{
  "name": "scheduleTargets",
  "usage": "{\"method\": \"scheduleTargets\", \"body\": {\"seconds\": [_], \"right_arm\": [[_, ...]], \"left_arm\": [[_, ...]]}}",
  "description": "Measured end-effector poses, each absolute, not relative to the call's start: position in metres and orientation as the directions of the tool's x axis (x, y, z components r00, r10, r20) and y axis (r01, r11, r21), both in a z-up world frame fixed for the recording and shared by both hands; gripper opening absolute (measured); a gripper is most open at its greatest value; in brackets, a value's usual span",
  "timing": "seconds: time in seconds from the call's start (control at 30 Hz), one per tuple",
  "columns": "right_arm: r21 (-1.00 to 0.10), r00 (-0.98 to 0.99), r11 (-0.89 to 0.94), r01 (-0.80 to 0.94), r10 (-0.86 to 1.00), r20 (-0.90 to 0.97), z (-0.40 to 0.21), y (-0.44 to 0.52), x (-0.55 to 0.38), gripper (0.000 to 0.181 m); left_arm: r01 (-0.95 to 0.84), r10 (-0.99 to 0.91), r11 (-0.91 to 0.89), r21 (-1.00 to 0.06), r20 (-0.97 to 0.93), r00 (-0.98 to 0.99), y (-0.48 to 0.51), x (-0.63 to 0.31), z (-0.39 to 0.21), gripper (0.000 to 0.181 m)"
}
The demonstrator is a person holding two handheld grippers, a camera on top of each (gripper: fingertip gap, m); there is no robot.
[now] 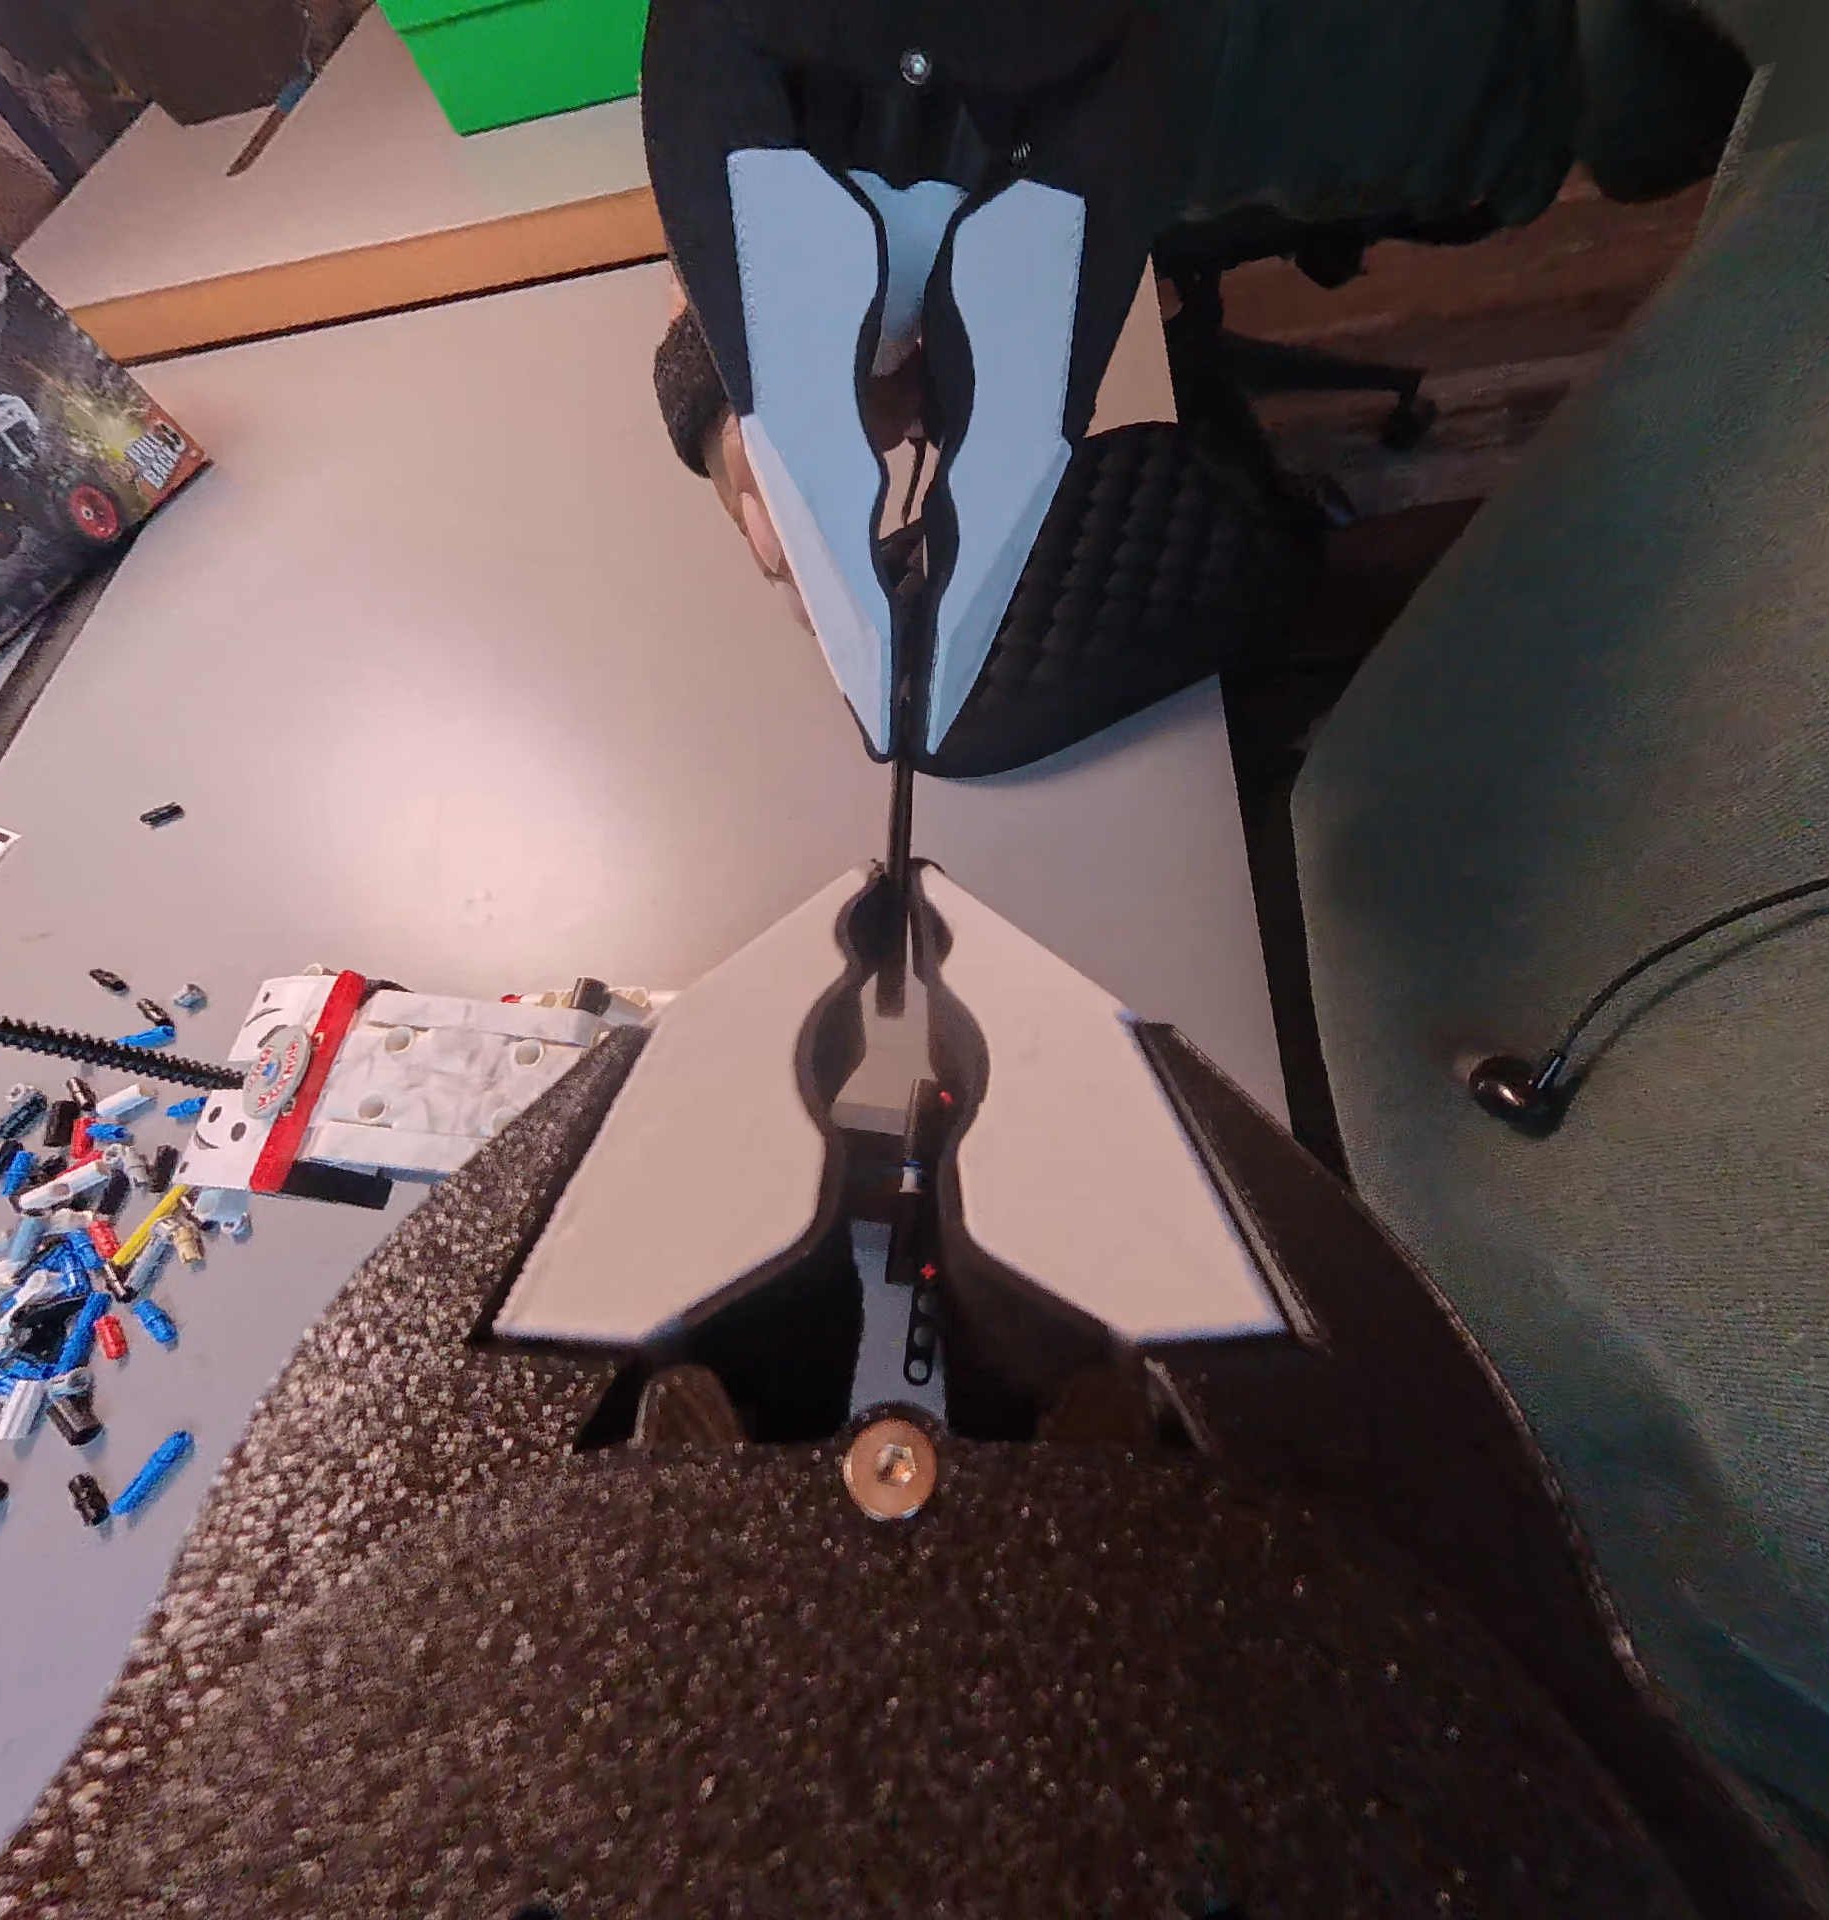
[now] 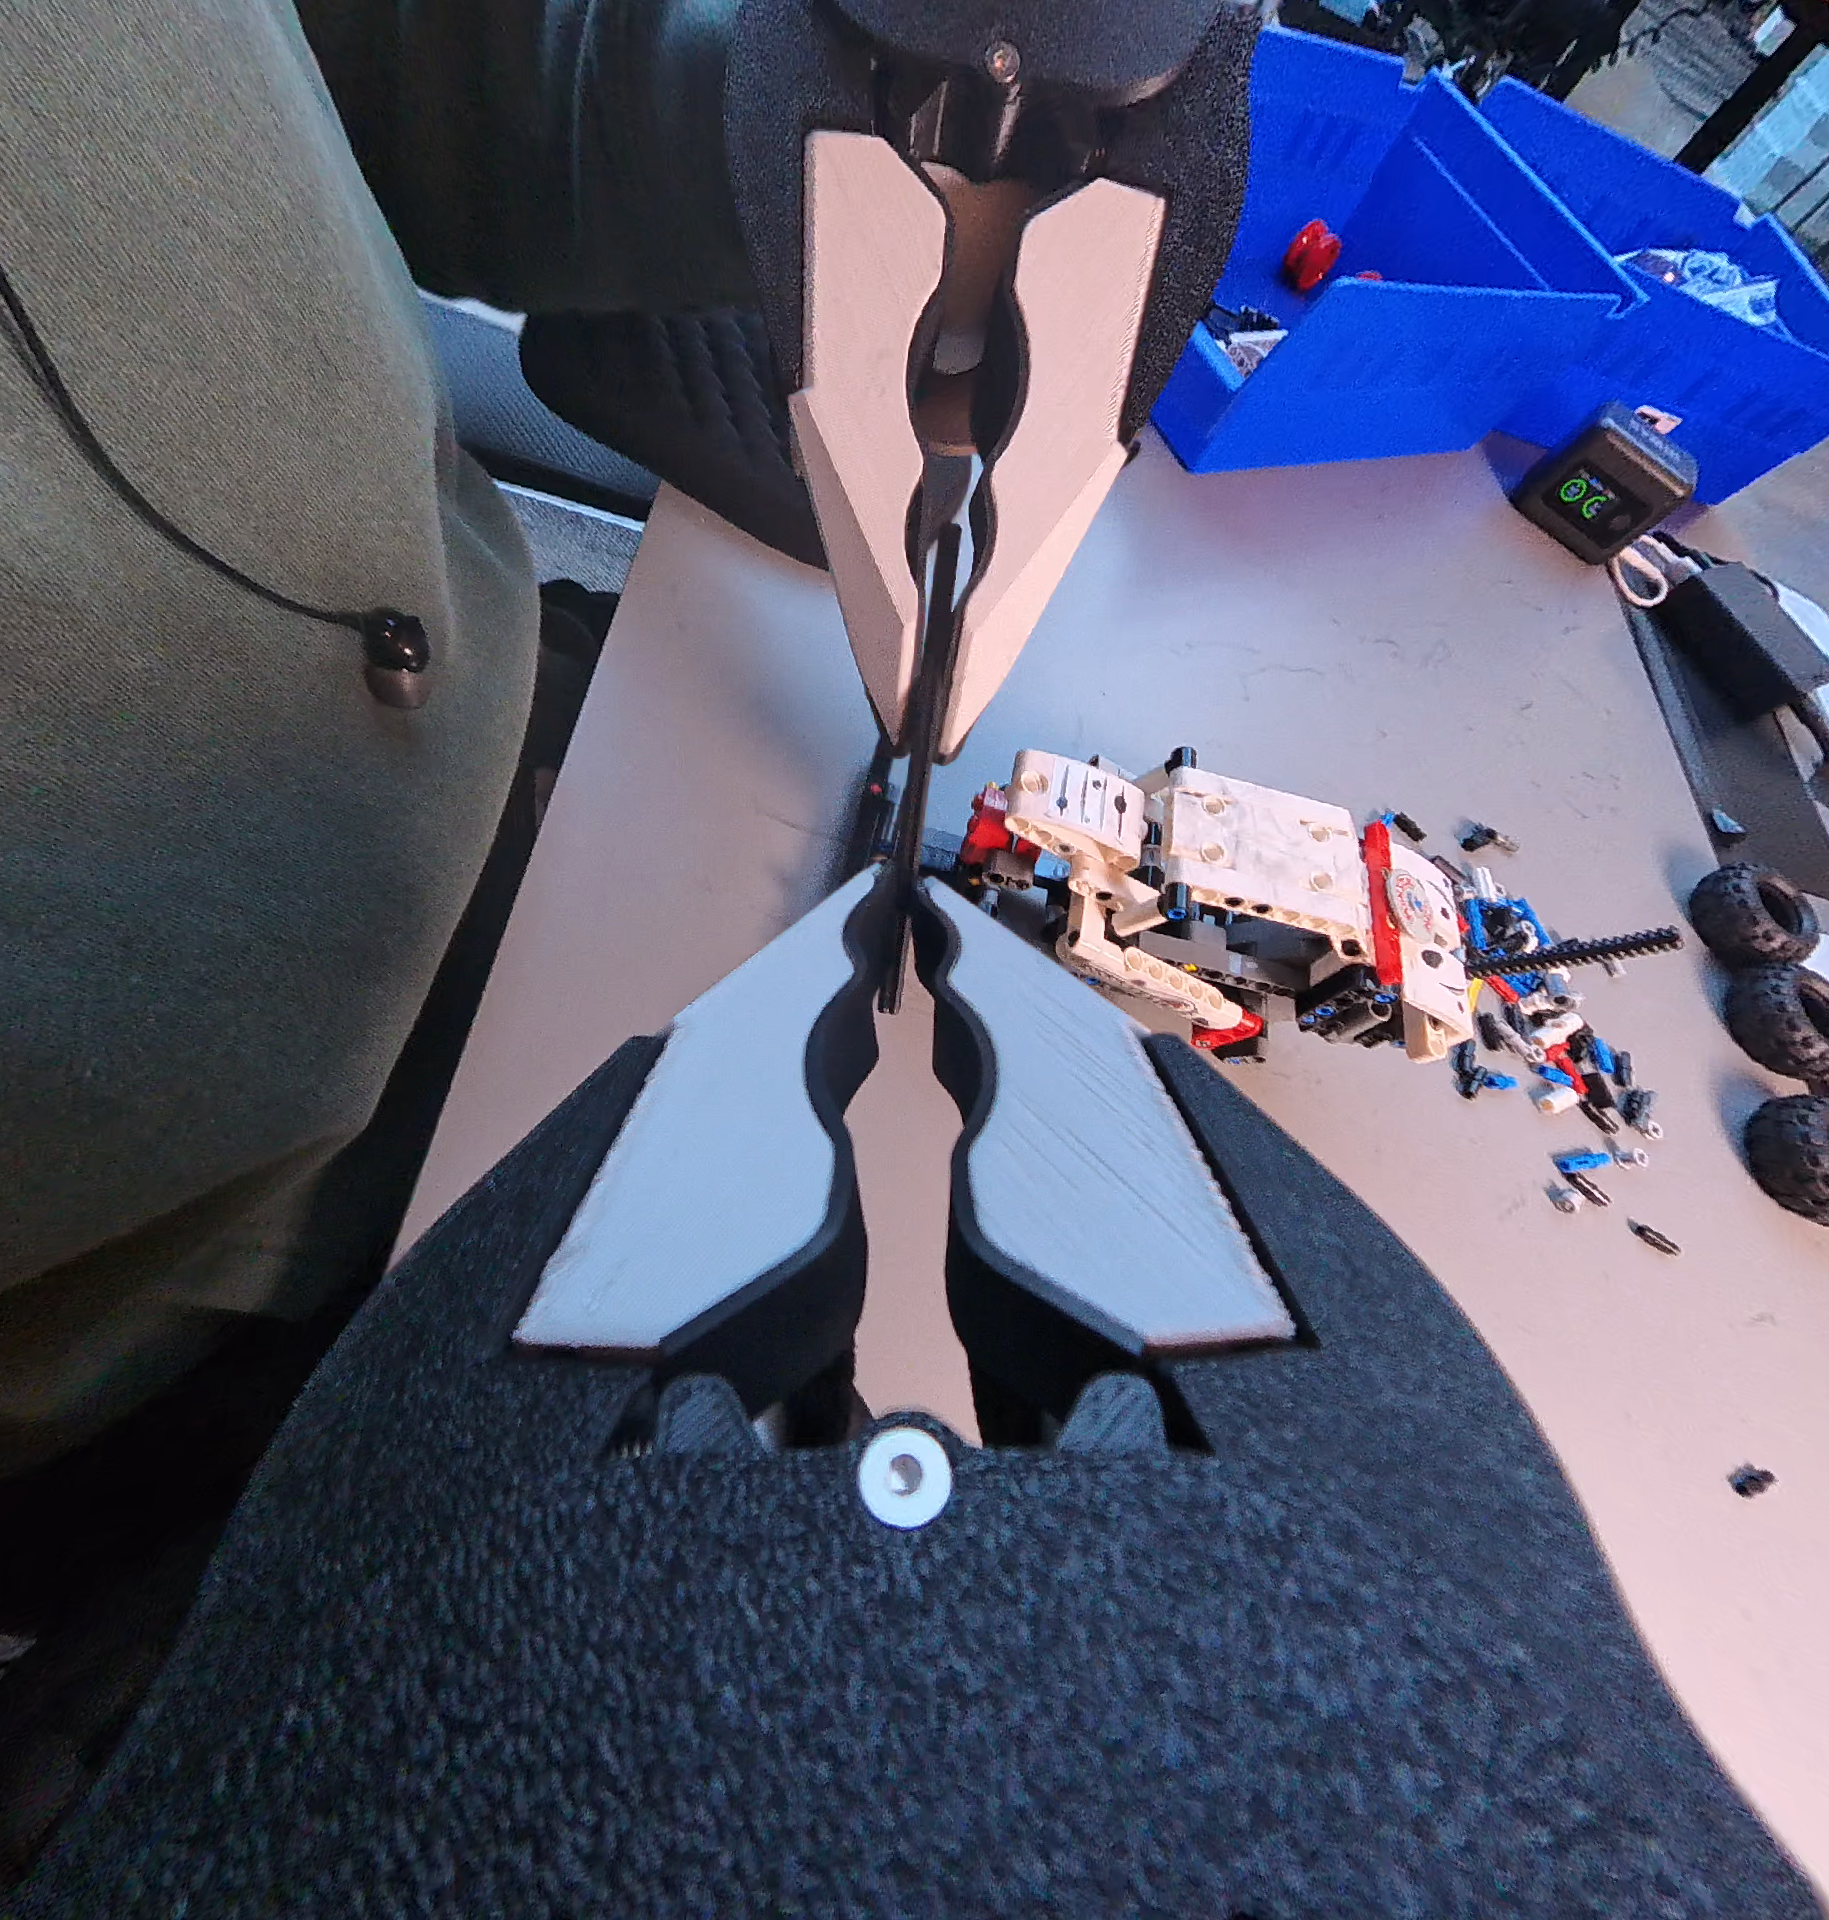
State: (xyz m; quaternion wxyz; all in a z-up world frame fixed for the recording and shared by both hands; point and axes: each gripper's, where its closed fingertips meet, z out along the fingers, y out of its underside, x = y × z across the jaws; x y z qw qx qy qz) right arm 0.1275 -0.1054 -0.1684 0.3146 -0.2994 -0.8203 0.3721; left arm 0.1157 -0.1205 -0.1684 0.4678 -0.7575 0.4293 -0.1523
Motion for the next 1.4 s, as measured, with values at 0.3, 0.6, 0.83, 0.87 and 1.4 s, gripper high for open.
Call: {"method": "scheduleTargets", "body": {"seconds": [0.3,0.6,0.83,0.87,1.4], "right_arm": [[-0.968,-0.585,0.235,0.084,0.798,0.143,-0.125,-0.122,0.120,0.003],[-0.974,-0.586,0.227,-0.020,0.787,0.195,-0.115,-0.136,0.114,0.011],[-0.976,-0.587,0.219,-0.009,0.789,0.183,-0.116,-0.133,0.111,0.003],[-0.977,-0.587,0.212,-0.003,0.791,0.173,-0.118,-0.132,0.110,0.003],[-0.981,-0.580,0.193,0.009,0.800,0.152,-0.125,-0.128,0.111,0.003]], "left_arm": [[-0.134,-0.821,-0.171,-0.976,0.066,0.567,-0.135,0.111,-0.133,0.002],[0.108,-0.844,-0.222,-0.969,0.246,0.477,-0.143,0.112,-0.121,0.002],[0.088,-0.840,-0.236,-0.968,0.249,0.482,-0.142,0.113,-0.127,0.003],[0.083,-0.838,-0.241,-0.967,0.250,0.485,-0.141,0.113,-0.128,0.003],[0.044,-0.817,-0.256,-0.966,0.240,0.525,-0.139,0.107,-0.134,0.003]]}}
